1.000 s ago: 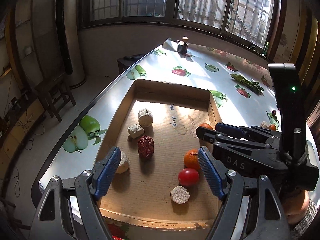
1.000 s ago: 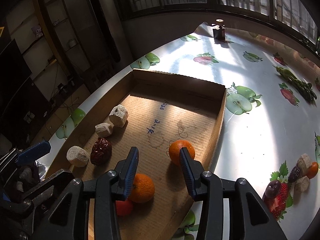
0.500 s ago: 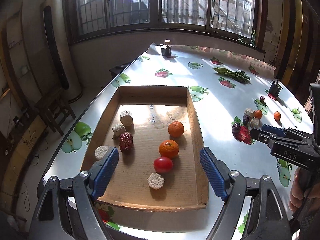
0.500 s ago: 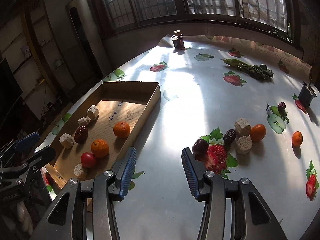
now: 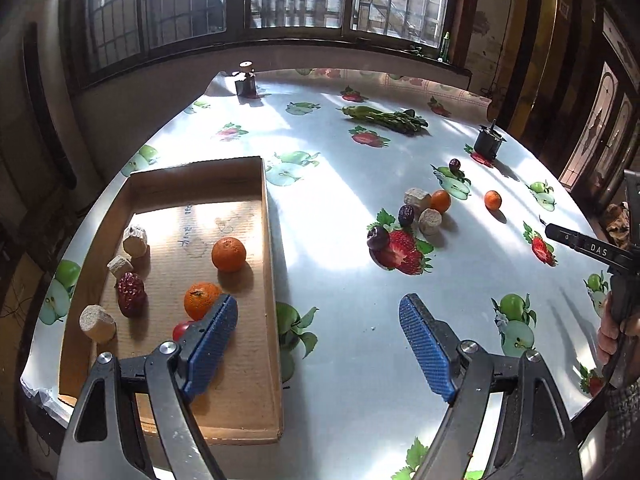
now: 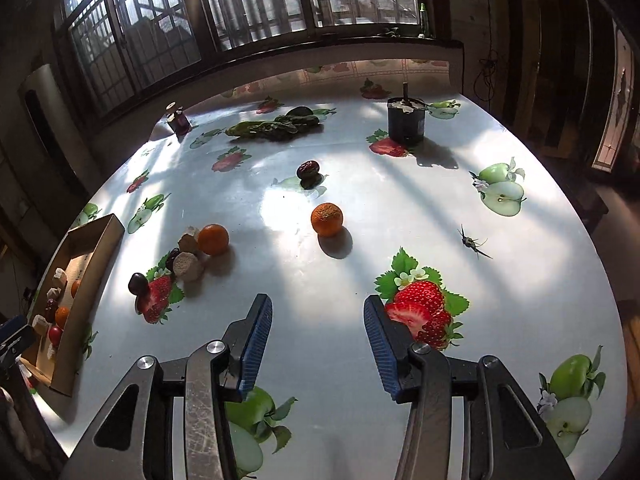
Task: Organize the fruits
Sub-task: 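Move both grippers back toward the fruit cluster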
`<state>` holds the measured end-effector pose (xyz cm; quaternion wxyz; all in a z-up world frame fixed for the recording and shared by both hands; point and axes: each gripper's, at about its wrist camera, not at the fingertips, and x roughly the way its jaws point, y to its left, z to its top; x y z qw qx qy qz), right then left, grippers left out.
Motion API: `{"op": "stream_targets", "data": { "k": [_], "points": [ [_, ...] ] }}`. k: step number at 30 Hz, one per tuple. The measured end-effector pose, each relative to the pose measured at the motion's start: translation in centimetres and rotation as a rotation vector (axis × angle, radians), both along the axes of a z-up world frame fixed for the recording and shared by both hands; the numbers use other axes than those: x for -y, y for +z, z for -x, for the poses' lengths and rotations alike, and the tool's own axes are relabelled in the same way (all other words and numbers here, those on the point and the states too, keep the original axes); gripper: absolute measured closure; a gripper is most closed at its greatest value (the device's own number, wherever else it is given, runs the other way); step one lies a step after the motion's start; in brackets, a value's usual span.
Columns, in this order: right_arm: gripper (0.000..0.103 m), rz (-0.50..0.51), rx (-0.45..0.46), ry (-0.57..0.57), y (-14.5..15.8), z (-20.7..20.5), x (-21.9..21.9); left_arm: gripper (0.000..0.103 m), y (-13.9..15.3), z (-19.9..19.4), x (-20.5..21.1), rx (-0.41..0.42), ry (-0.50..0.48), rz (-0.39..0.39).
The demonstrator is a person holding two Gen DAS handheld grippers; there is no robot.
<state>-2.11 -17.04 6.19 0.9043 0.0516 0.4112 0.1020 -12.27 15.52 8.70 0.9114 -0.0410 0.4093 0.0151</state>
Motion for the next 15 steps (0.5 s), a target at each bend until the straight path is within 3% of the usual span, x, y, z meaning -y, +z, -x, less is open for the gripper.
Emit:
{"op": "stream_targets", "data": {
  "k": [11, 13, 15],
  "points": [
    [0.052, -0.088, -0.068, 0.017, -2.2, -4.1, -1.3, 0.023, -2.2, -6.8, 4.1, -0.038, -0.077, 0.029],
    [0.052, -0.089, -0.063, 0.011, -2.4, -4.7, -1.6, 0.038, -2.7, -7.8, 4.5, -0.042, -0.088, 0.035],
    [0.052, -0.084, -0.059, -0.01, -2.5, -5.4, -1.5, 0.047, -3.4, -8.7, 4.7, -0.055, -0.094, 0.043]
  ]
}}
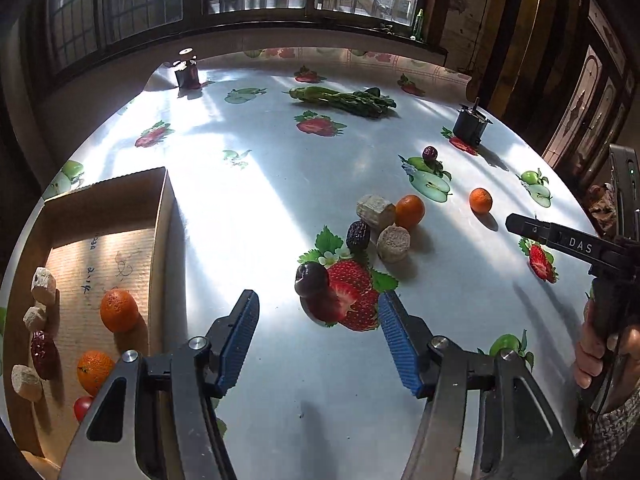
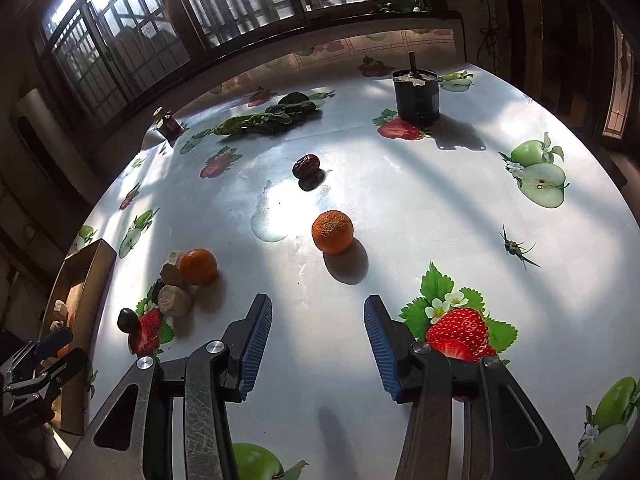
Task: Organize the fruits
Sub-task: 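Move both grippers back toward the fruit cluster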
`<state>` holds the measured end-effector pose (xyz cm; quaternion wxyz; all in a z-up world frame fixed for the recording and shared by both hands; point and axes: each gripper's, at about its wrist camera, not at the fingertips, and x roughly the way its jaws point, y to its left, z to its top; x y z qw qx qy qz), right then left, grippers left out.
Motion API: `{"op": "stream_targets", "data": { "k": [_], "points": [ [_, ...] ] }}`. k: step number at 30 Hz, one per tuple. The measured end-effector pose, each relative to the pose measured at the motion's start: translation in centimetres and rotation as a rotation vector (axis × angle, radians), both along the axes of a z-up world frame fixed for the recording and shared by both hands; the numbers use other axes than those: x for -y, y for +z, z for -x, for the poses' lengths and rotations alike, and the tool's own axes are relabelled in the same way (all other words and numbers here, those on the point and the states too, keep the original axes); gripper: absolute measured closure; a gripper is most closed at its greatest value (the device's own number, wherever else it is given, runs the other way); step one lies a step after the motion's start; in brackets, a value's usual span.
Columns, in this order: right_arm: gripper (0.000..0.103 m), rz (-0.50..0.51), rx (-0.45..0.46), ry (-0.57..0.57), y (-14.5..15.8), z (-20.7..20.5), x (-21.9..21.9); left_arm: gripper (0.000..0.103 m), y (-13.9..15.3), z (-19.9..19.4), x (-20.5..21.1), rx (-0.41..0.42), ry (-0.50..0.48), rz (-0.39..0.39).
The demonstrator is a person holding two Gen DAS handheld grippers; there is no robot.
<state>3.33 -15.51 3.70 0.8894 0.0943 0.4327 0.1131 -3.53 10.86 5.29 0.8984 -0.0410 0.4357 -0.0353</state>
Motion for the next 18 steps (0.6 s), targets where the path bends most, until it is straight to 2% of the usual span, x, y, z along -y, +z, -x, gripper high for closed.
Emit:
{"op": "stream_targets", "data": {
  "k": [1, 9, 15, 18],
  "points": [
    [0.052, 0.001, -0.001, -0.01, -0.1, -0.4, 0.0, 0.049, -0.3, -0.4, -0.1, -0.008, 0.0, 0.013],
    [0.052, 0.039, -0.02, -0.067, -1.1, -5.1, -1.1, 0.049, -2.6, -2.9, -1.4, -0.05, 0.036, 0.105],
    [0.052, 0.06, -0.022, -0.07, -2.2, -6.4, -1.4, 0.049, -3.1, -3.9, -1.3, -0.031, 0.027, 0.111],
    [0.052, 0.082, -0.002, -0.061, -2.2, -6.3, -1.5, 0.056, -3.7, -4.0, -1.2, -0.041, 0.006, 0.145]
  ]
}}
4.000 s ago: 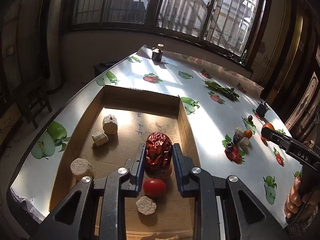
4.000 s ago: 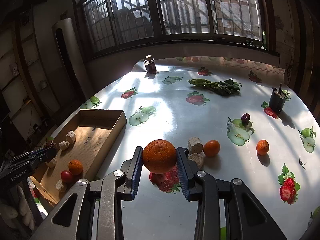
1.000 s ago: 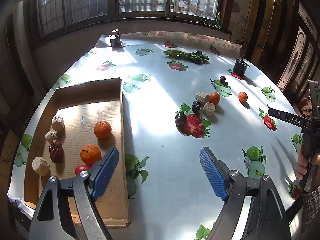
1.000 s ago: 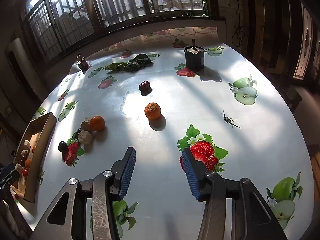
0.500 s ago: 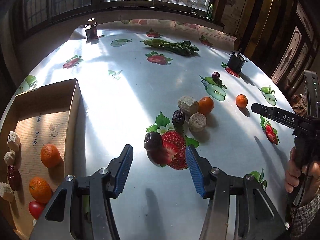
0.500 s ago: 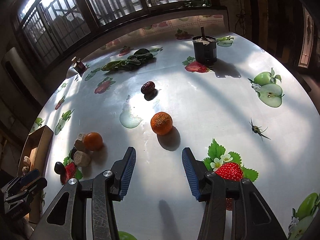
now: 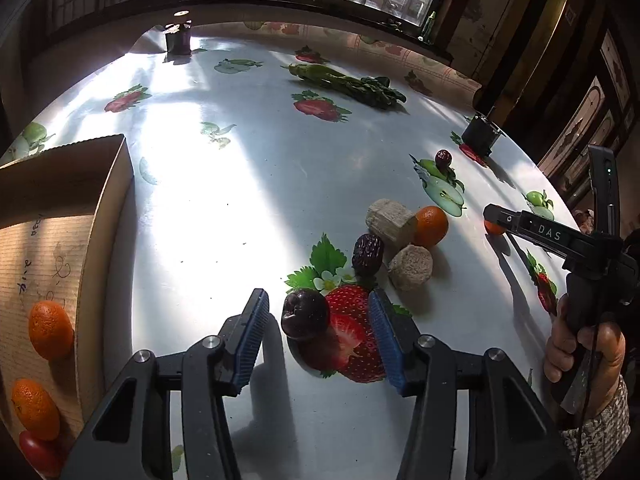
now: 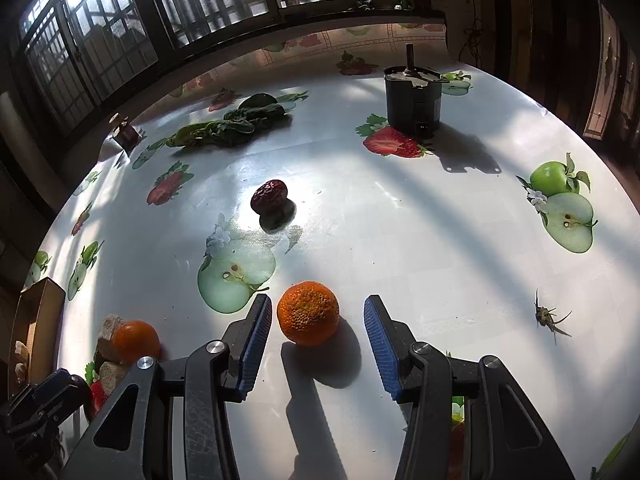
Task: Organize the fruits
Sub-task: 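Move both grippers back toward the fruit cluster, then grasp the dark plum with the left gripper while the right gripper grasps a tangerine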
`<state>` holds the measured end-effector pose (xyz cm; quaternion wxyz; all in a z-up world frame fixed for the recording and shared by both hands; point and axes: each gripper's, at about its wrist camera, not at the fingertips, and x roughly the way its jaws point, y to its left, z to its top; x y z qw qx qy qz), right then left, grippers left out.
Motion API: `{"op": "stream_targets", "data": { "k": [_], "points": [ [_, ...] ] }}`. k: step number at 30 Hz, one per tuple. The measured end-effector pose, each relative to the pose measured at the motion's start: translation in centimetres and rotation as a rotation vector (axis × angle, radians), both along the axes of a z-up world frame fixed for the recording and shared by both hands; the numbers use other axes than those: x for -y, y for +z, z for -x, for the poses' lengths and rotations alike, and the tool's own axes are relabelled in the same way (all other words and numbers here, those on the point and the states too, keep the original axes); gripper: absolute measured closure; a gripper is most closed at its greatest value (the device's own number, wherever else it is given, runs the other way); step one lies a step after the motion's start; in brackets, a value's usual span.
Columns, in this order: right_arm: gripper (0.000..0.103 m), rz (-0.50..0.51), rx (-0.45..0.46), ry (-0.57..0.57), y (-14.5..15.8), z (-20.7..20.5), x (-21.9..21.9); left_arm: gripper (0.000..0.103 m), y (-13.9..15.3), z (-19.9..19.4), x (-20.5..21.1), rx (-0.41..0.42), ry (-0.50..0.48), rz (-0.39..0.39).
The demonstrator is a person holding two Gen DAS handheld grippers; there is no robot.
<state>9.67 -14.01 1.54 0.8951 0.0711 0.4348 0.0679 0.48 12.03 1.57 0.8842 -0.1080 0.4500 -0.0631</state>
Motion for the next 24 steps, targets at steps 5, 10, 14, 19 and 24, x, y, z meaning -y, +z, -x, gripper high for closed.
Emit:
{"op": "stream_targets", "data": {
  "k": [5, 10, 14, 19, 24],
  "points": [
    [0.052, 0.033, 0.014, 0.002, -0.2, -0.2, -0.5, 0.058, -0.2, 0.3, 0.5, 0.033, -0.011, -0.038],
    [0.052, 0.108, 0.031, 0.008, -0.3, -0.2, -1.4, 0.065, -0.2, 0.5, 0.6, 0.052, -0.011, -0.053],
    [0.063, 0.12, 0.039, 0.011, -0.3, 0.0, -1.6, 0.075, -0.3, 0.5, 0.4, 0.055, 0.004, -0.054],
    [0.071, 0.124, 0.054, 0.01, -0.2, 0.4, -1.7, 0.08, -0.3, 0.4, 0.2, 0.06, 0.015, -0.054],
    [0.071, 0.065, 0.062, -0.006, 0.0, 1.3, -1.0, 0.081, -0.3, 0.3, -0.1, 0.063, 0.023, -0.034]
  ]
}}
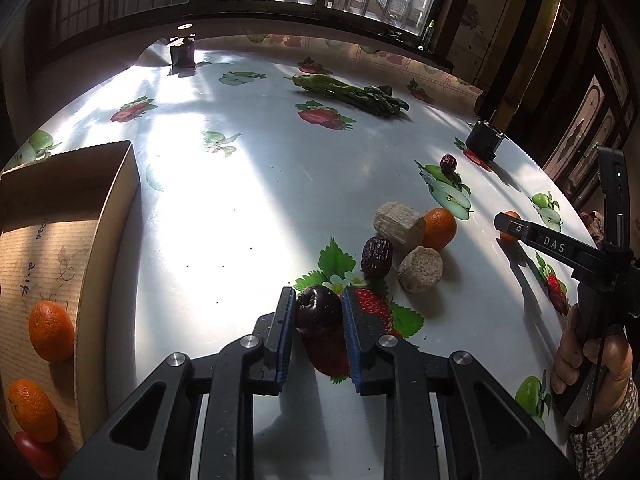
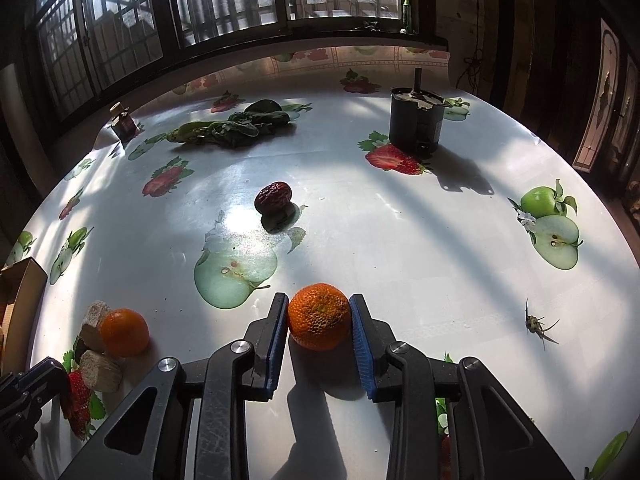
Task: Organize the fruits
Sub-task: 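Grasp the dark plum with the left gripper while the right gripper grasps a tangerine, then carry the plum and tangerine over the tray and open both grippers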
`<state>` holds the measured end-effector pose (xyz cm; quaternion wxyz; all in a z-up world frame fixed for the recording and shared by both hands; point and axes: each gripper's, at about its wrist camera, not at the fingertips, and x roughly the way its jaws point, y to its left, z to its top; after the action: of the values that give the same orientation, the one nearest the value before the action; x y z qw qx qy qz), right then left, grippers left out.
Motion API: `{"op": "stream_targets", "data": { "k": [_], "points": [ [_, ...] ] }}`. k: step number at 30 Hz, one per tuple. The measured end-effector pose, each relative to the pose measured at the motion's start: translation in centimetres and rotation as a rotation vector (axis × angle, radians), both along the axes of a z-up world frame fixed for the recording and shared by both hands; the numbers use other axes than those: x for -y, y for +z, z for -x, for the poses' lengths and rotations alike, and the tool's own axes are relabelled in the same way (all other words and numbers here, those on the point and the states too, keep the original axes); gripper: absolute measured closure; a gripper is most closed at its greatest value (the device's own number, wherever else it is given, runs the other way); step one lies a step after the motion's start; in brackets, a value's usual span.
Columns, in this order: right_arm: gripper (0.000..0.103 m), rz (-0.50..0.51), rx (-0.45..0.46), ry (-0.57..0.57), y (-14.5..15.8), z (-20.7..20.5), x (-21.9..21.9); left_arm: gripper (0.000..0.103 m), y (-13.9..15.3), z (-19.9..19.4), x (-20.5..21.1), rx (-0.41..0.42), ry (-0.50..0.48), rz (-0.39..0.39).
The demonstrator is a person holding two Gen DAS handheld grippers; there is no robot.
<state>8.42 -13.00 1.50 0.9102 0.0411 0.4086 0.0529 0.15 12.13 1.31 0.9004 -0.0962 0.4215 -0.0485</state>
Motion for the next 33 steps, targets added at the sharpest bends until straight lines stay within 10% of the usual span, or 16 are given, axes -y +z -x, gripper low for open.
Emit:
{"op": "stream_targets", "data": {
  "k": [16, 24, 33],
  "points": [
    [0.07, -0.138, 0.037, 0.124, 6.7, 9.2, -4.3, 0.081, 4.9, 6.6, -3.2, 0.1, 0.028, 0.089],
    [0.07, -0.17, 0.039, 0.347, 8.8, 11.0, -14.4, 0.081, 8.5, 9.5, -11.5, 0.117, 0.134, -0.004],
    [0.07, -0.162, -0.065, 0.599, 7.4, 10.3, -28.5, 0.081, 6.8, 4.3, -21.8, -0.015, 0.274, -0.074]
  ]
}}
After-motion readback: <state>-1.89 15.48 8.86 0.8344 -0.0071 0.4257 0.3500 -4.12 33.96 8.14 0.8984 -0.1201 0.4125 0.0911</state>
